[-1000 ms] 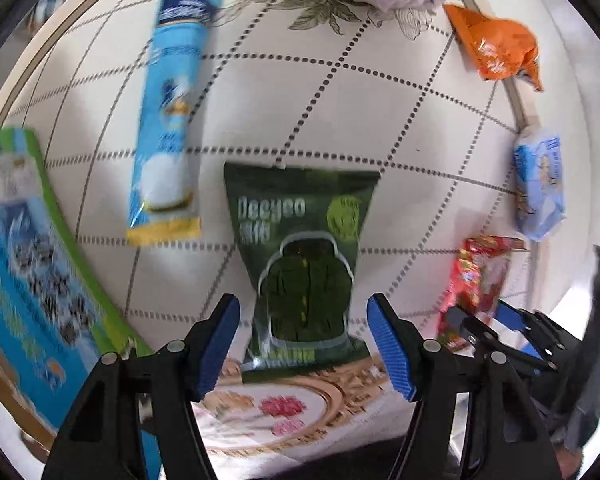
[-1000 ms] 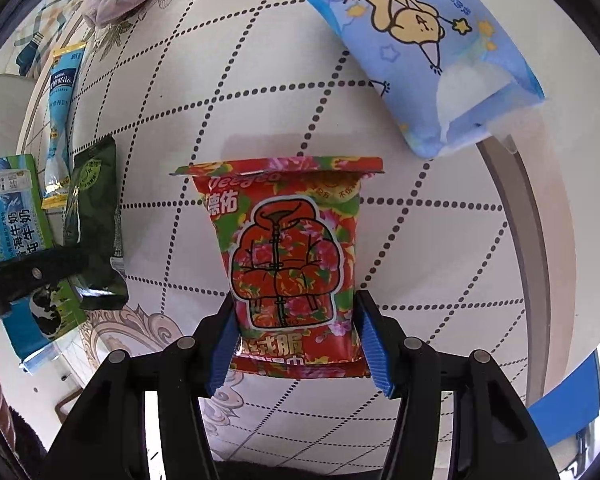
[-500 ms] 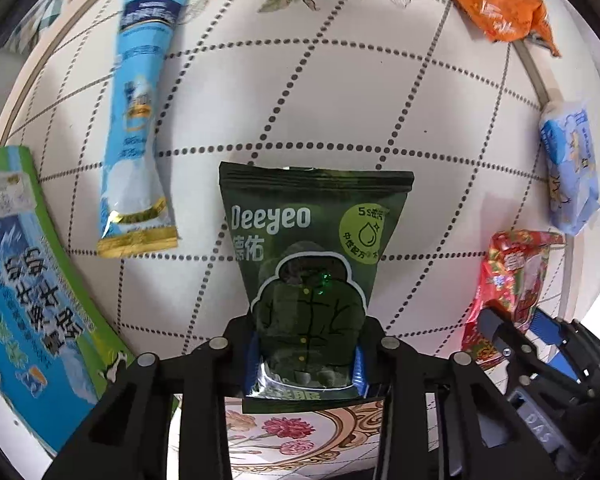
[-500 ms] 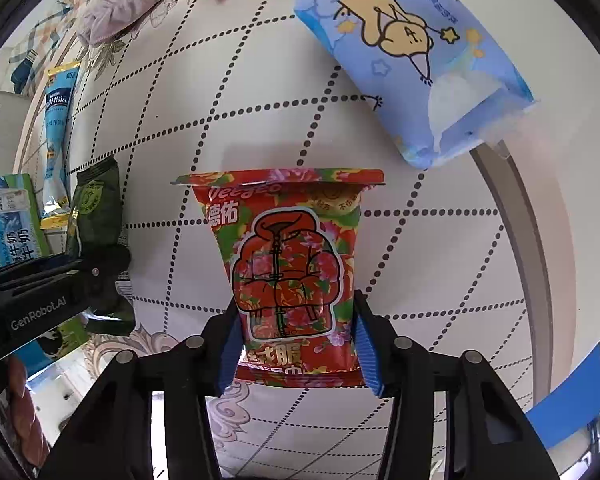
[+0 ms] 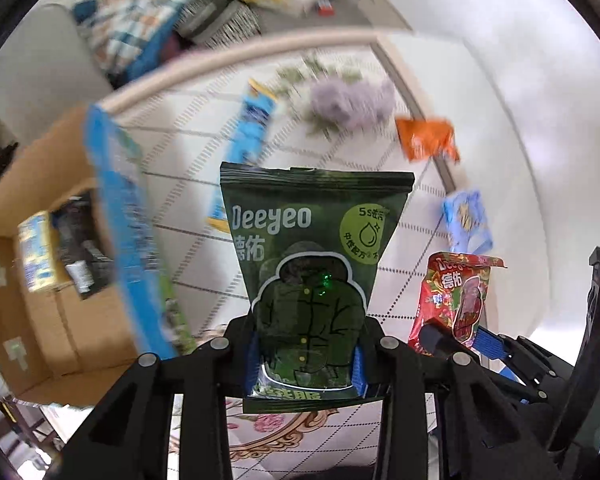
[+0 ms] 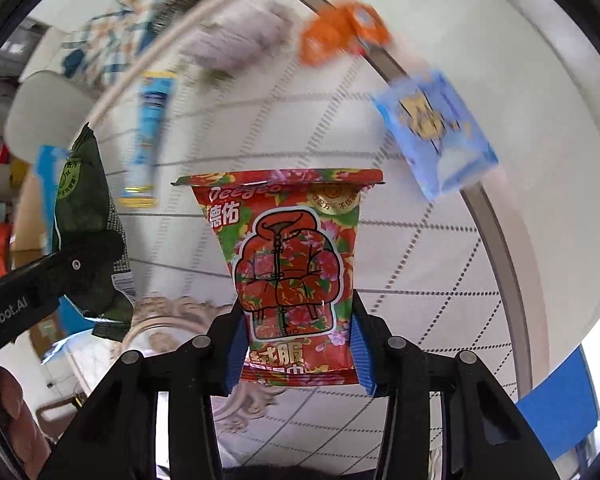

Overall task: Organize soft objects
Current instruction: 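Carry both bags into the box and release them beside the black bag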

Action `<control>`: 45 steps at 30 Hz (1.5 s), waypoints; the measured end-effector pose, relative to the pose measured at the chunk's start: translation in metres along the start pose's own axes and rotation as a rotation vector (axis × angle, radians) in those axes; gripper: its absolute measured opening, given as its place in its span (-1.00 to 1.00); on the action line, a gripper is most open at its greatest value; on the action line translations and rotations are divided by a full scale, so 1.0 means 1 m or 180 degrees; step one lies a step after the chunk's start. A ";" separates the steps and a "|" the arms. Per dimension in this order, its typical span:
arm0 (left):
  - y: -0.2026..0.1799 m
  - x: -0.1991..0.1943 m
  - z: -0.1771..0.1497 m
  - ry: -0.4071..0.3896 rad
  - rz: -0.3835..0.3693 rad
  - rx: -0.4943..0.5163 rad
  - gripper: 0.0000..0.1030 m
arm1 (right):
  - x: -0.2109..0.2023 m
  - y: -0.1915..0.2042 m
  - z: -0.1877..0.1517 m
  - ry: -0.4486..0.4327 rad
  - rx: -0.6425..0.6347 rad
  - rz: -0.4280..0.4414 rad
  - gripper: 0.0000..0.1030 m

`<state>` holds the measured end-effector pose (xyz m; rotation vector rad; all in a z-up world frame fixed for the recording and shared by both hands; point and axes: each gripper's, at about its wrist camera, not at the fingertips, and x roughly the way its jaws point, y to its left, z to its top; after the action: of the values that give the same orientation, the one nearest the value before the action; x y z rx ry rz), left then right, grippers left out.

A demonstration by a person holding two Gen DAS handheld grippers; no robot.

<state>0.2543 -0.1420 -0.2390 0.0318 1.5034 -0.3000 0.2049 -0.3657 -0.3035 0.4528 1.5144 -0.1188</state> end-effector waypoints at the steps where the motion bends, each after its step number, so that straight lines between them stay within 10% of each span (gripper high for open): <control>1: 0.002 -0.013 0.001 -0.0077 -0.0003 -0.0034 -0.39 | -0.010 0.011 -0.001 -0.0047 -0.0064 0.0028 -0.10; 13: 0.165 -0.112 -0.021 -0.0609 0.0115 -0.0709 -0.39 | -0.060 0.202 -0.023 -0.0309 -0.0916 0.0422 -0.10; 23: 0.293 -0.079 -0.017 -0.0458 0.0375 -0.1166 -0.39 | -0.013 0.330 -0.005 -0.0283 -0.1347 0.0130 -0.10; 38: 0.373 0.006 0.008 0.0127 0.0377 -0.1372 -0.36 | 0.086 0.388 0.027 -0.0039 -0.1410 -0.0334 -0.08; 45: 0.377 0.013 0.013 0.0144 0.0432 -0.1328 0.24 | 0.099 0.388 0.031 -0.0111 -0.1418 -0.0455 0.37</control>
<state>0.3489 0.2156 -0.3122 -0.1920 1.5751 0.1272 0.3771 -0.0027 -0.3179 -0.0137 1.4851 0.0989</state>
